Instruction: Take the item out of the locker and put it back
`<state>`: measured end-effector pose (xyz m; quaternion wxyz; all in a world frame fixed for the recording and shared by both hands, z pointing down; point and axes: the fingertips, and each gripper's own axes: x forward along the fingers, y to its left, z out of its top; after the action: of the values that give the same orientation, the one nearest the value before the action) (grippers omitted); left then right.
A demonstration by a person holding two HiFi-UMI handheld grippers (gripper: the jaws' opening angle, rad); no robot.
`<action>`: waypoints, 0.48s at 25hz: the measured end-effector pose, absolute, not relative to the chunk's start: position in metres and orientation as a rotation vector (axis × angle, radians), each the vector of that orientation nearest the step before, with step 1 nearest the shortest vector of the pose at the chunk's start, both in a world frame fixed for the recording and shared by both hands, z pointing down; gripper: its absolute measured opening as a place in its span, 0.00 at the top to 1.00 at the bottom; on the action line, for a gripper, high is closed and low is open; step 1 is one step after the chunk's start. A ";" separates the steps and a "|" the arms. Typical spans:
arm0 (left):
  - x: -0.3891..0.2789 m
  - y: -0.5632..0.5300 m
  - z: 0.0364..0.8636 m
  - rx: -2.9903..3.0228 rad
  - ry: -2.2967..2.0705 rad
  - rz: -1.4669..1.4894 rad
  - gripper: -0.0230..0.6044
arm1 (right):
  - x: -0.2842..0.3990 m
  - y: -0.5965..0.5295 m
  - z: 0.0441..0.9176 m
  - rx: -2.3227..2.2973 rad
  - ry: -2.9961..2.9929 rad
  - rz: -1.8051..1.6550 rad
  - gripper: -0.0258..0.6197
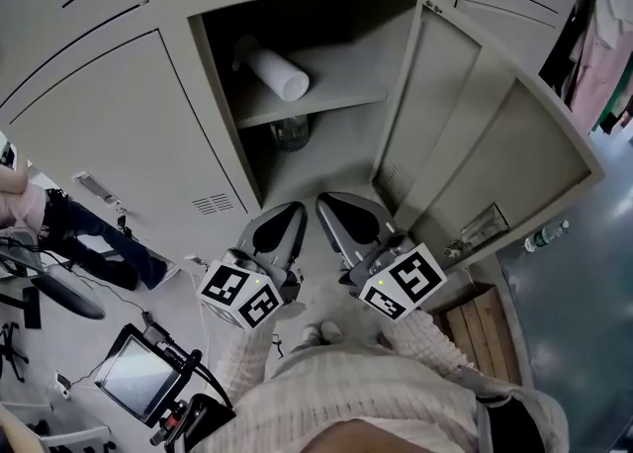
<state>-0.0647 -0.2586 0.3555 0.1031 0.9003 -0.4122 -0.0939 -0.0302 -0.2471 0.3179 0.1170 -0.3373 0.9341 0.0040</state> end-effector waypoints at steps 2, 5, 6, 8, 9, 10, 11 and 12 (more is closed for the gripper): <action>-0.065 -0.255 0.359 2.652 -1.223 -0.263 0.96 | -0.029 -0.245 0.324 -0.999 2.745 -0.004 0.97; -0.065 -0.252 0.359 2.686 -1.251 -0.231 0.96 | -0.026 -0.246 0.331 -1.041 2.757 -0.026 0.97; -0.065 -0.251 0.358 2.693 -1.252 -0.228 0.96 | -0.026 -0.246 0.332 -1.049 2.758 -0.029 0.97; -0.065 -0.250 0.356 2.693 -1.251 -0.231 0.96 | -0.024 -0.245 0.330 -1.069 2.745 -0.010 0.97; -0.066 -0.250 0.356 2.689 -1.250 -0.237 0.96 | -0.022 -0.245 0.329 -1.083 2.734 0.005 0.97; -0.067 -0.249 0.356 2.683 -1.246 -0.246 0.96 | -0.021 -0.245 0.327 -1.095 2.726 0.016 0.97; -0.067 -0.249 0.356 2.677 -1.240 -0.257 0.96 | -0.019 -0.245 0.327 -1.101 2.720 0.022 0.97; -0.067 -0.249 0.356 2.673 -1.235 -0.266 0.96 | -0.019 -0.246 0.326 -1.105 2.718 0.024 0.97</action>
<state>-0.0675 -0.2488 0.3560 0.0924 0.9002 -0.4161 -0.0897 -0.0189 -0.2460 0.3263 0.1035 -0.3745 0.9214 0.0081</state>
